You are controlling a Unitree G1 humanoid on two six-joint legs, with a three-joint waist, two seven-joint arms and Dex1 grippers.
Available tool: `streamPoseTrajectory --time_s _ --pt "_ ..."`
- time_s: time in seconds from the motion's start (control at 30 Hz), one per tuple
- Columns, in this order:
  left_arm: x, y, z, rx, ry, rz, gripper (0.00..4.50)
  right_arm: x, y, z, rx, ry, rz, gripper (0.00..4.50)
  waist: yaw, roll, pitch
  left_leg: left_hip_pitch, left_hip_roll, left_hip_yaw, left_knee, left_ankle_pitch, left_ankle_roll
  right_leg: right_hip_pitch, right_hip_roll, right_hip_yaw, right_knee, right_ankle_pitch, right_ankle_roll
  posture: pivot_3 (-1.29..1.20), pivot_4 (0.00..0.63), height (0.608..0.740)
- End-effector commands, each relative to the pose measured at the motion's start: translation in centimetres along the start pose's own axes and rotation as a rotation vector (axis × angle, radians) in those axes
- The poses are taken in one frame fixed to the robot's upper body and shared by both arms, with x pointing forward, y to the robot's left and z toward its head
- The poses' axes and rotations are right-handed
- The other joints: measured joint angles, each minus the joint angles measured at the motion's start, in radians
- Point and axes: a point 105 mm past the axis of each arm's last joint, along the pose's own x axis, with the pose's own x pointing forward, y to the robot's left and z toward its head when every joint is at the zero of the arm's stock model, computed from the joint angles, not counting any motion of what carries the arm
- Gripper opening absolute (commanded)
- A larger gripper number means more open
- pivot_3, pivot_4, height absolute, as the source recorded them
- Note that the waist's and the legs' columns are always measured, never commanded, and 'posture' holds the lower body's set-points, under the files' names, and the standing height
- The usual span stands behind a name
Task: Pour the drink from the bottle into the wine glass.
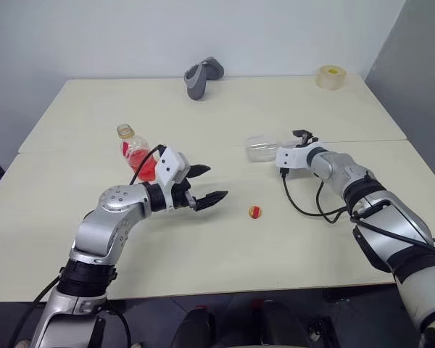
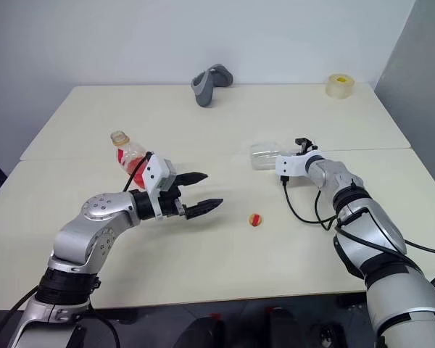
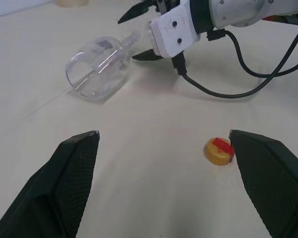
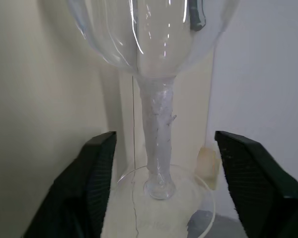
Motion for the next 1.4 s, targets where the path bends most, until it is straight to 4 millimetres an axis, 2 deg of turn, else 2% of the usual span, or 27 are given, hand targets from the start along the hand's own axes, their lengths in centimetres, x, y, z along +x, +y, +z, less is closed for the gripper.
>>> streamPoseTrajectory --time_s 0.03,0.2,0.23,0.6,0.8,0.87,1.0,1.1,1.4 --pt "-0.5 0.6 1.7 0.047 -0.047 0.033 4.5 0.0 -1.3 0.0 -0.024 0.0 -0.034 2.11 0.0 0.0 0.0 0.0 0.0 0.0 0.0 0.0 0.0 0.0 0.0 0.0 0.0 0.0 0.0 0.0 0.15 0.74" --pt "-0.5 1.1 1.9 0.052 -0.053 0.054 4.5 0.0 -1.2 0.0 -0.03 0.002 -0.028 0.27 0.0 0.0 0.0 0.0 0.0 0.0 0.0 0.0 0.0 0.0 0.0 0.0 0.0 0.0 0.0 0.0 0.15 0.74" --pt "-0.5 1.2 2.0 0.054 -0.055 0.06 4.5 0.0 -1.2 0.0 -0.032 0.002 -0.029 0.07 0.0 0.0 0.0 0.0 0.0 0.0 0.0 0.0 0.0 0.0 0.0 0.0 0.0 0.0 0.0 0.0 0.15 0.74" --pt "-0.4 1.4 1.9 0.053 -0.06 0.077 4.5 0.0 -2.0 0.0 -0.049 -0.003 -0.059 0.05 -0.001 0.0 0.0 0.0 0.0 0.0 0.0 0.0 0.0 0.0 0.0 0.0 0.0 0.0 0.0 0.0 0.15 0.74" --pt "-2.0 1.6 1.5 0.034 -0.038 0.108 4.5 -0.2 -2.6 0.5 -0.008 -0.048 -0.122 0.05 -0.003 0.0 0.0 0.0 0.0 0.0 0.0 0.0 0.0 0.0 0.0 0.0 0.0 0.0 0.0 0.0 0.15 0.74" --pt "-2.3 1.6 1.6 0.034 -0.035 0.11 4.5 -0.3 -3.1 0.8 0.006 -0.067 -0.151 0.05 -0.003 0.0 0.0 0.0 0.0 0.0 0.0 0.0 0.0 0.0 0.0 0.0 0.0 0.0 0.0 0.0 0.15 0.74" --pt "-2.8 1.0 2.0 0.014 -0.04 0.107 4.5 -0.5 -4.3 2.4 0.144 -0.16 -0.232 0.05 -0.003 0.0 0.0 0.0 0.0 0.0 0.0 0.0 0.0 0.0 0.0 0.0 0.0 0.0 0.0 0.0 0.15 0.74" --pt "-2.9 0.8 1.9 0.005 -0.036 0.107 4.5 -0.6 -4.6 3.2 0.162 -0.201 -0.253 0.05 -0.003 0.0 0.0 0.0 0.0 0.0 0.0 0.0 0.0 0.0 0.0 0.0 0.0 0.0 0.0 0.0 0.15 0.74" --pt "-2.7 1.1 2.2 0.01 -0.039 0.112 4.5 -0.6 -3.0 3.6 0.139 -0.236 -0.169 0.05 -0.003 0.0 0.0 0.0 0.0 0.0 0.0 0.0 0.0 0.0 0.0 0.0 0.0 0.0 0.0 0.0 0.15 0.74"
